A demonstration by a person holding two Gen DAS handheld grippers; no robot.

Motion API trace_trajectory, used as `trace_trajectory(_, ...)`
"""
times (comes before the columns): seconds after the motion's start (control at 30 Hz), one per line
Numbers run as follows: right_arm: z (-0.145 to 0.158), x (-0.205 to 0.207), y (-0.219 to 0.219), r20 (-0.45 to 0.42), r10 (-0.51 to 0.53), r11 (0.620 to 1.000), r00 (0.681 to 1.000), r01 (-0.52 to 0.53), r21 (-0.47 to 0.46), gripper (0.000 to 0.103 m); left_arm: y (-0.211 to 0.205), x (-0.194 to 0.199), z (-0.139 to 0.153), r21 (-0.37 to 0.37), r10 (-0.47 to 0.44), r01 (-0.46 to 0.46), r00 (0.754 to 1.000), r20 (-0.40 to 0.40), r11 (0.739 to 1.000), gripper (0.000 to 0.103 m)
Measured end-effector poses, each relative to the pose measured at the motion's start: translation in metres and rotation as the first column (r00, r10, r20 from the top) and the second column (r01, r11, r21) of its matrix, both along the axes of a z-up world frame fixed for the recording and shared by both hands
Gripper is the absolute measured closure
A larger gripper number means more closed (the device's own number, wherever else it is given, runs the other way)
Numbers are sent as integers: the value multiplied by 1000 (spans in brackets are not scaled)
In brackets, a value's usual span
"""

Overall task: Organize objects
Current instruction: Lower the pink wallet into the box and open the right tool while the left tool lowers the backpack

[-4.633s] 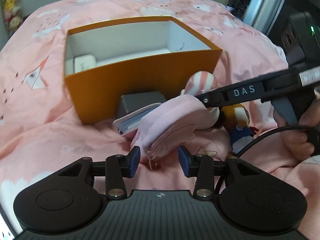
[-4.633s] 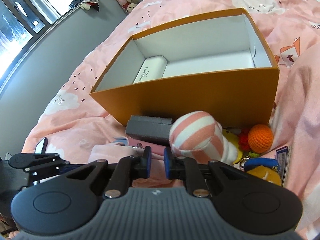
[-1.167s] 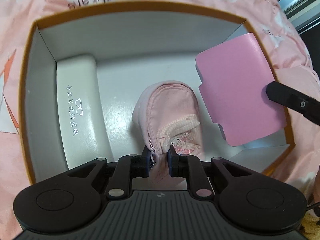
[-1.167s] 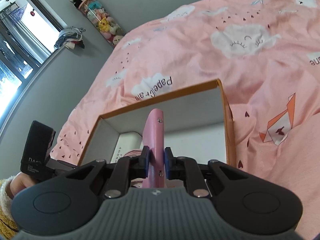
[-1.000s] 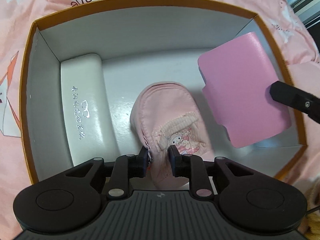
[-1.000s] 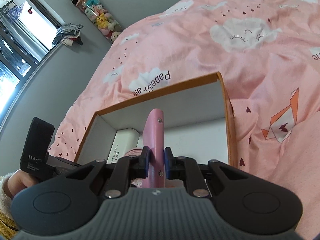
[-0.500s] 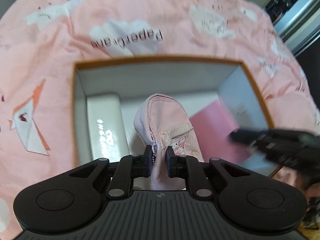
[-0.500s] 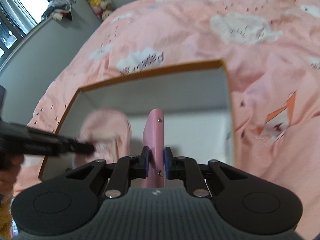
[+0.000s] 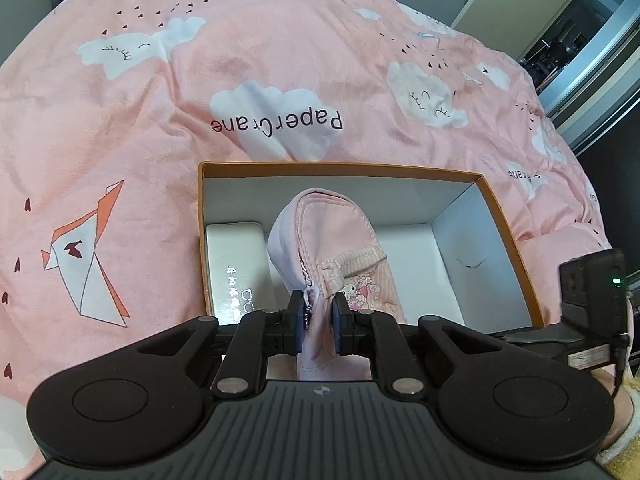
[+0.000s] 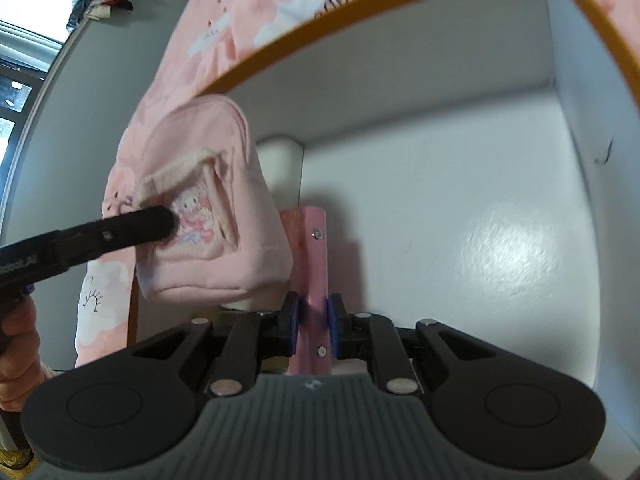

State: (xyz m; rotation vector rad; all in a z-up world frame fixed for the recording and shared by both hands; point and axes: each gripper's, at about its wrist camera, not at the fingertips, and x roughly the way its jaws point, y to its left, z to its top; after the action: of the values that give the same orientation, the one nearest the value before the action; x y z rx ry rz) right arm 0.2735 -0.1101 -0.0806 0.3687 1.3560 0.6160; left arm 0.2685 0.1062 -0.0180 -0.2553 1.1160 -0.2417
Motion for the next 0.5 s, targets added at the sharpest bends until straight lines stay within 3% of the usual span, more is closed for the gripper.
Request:
trace_trajectory(0.17,-6,3,12,-43,51,996,998,-54,-66,86,0,0,-1,-20,-14,14,1000,4,1000,88)
trace_trajectory(0.43,-10,-3,33,-27,146,964,989,-149,-220,75,-3,1,-9,-37,-29,28,999,-14,999,88)
trace_trajectory(0.5,-7,-6,32,0,166,953,986,-160,-259,61,-5,1,-12,-52,-35,33,999,-25,998,88)
